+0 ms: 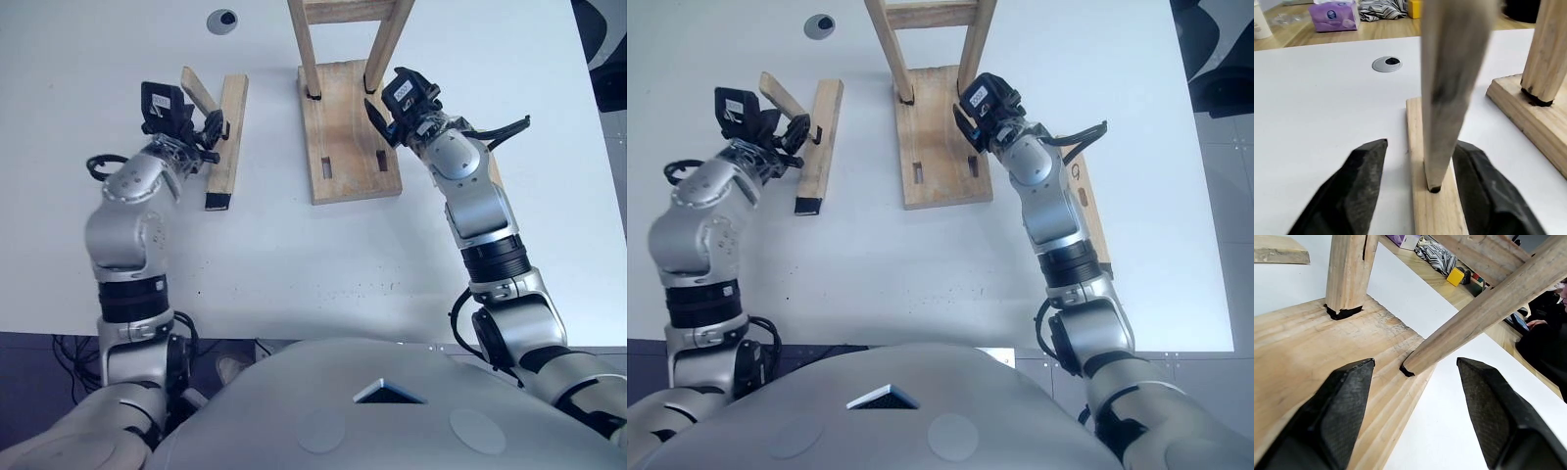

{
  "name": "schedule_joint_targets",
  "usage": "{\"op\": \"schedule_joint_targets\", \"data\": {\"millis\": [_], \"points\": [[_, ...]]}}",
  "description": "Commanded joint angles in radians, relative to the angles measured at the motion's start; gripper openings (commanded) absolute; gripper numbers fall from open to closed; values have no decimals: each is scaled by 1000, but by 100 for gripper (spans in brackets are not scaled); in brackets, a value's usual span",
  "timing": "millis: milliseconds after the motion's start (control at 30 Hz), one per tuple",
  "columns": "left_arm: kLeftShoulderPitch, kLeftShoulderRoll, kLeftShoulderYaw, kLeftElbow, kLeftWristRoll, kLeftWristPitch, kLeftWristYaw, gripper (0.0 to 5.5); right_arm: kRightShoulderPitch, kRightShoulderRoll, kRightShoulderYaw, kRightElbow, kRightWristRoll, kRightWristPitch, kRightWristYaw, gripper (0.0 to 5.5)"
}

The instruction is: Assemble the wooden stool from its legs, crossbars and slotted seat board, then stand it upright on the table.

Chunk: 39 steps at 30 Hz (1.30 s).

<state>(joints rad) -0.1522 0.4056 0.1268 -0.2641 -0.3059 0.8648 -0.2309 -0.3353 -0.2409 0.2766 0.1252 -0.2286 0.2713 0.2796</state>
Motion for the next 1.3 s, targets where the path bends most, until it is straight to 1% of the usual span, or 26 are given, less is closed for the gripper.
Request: {"op": "schedule_joint_targets", "data": {"millis": [33, 100, 267, 333, 567, 600, 667, 733, 767, 800, 867, 933, 967, 1033, 1100, 1167, 1233, 1300], "points": [[-8, 40, 2, -55, -48, 178, -31, 284, 12, 36, 7, 13, -3, -7, -18, 310], [14, 31, -7, -60, -38, 210, -18, 311, 14, 41, 7, 14, -2, -9, -22, 310], [112, 33, -51, -23, -32, 238, -45, 311, 25, 37, 4, 10, -2, -12, -20, 310], [134, 44, -64, 10, -13, 207, -56, 311, 26, 37, 3, 10, -2, -11, -21, 310], [147, 112, -105, 89, 76, 21, -100, 208, 24, 37, -16, -9, 9, 1, -20, 310], [151, 140, -134, 104, 117, -36, -106, 202, 25, 43, -31, -16, 28, 11, -14, 310], [150, 163, -152, 154, 156, -133, -125, 201, 16, 59, -68, -30, 82, 37, 8, 310], [130, 164, -121, 192, 146, -209, -155, 201, -5, 77, -122, -40, 168, 75, 42, 310], [105, 164, -82, 197, 115, -225, -177, 201, -25, 84, -167, -45, 236, 103, 68, 310], [69, 163, -29, 198, 72, -225, -197, 201, -48, 88, -214, -51, 308, 136, 97, 325], [-34, 182, 103, 169, -77, -167, -271, 201, -114, 74, -324, -74, 512, 237, 215, 361], [-122, 225, 199, 119, -232, -84, -354, 201, -171, 35, -409, -98, 720, 356, 356, 404], [-156, 249, 231, 95, -299, -43, -392, 201, -194, 13, -441, -104, 801, 406, 413, 417], [-216, 297, 284, 51, -440, 44, -460, 201, -237, -27, -499, -108, 941, 500, 496, 460], [-267, 327, 329, 32, -577, 116, -511, 201, -282, -53, -556, -114, 1097, 602, 546, 492], [-307, 331, 357, 25, -697, 177, -528, 200, -319, -59, -609, -103, 1232, 685, 554, 537], [-335, 313, 342, -4, -815, 235, -528, 200, -351, -51, -652, -73, 1336, 743, 529, 540], [-341, 285, 281, -45, -889, 272, -528, 200, -377, -40, -681, -38, 1433, 799, 492, 540]]}}
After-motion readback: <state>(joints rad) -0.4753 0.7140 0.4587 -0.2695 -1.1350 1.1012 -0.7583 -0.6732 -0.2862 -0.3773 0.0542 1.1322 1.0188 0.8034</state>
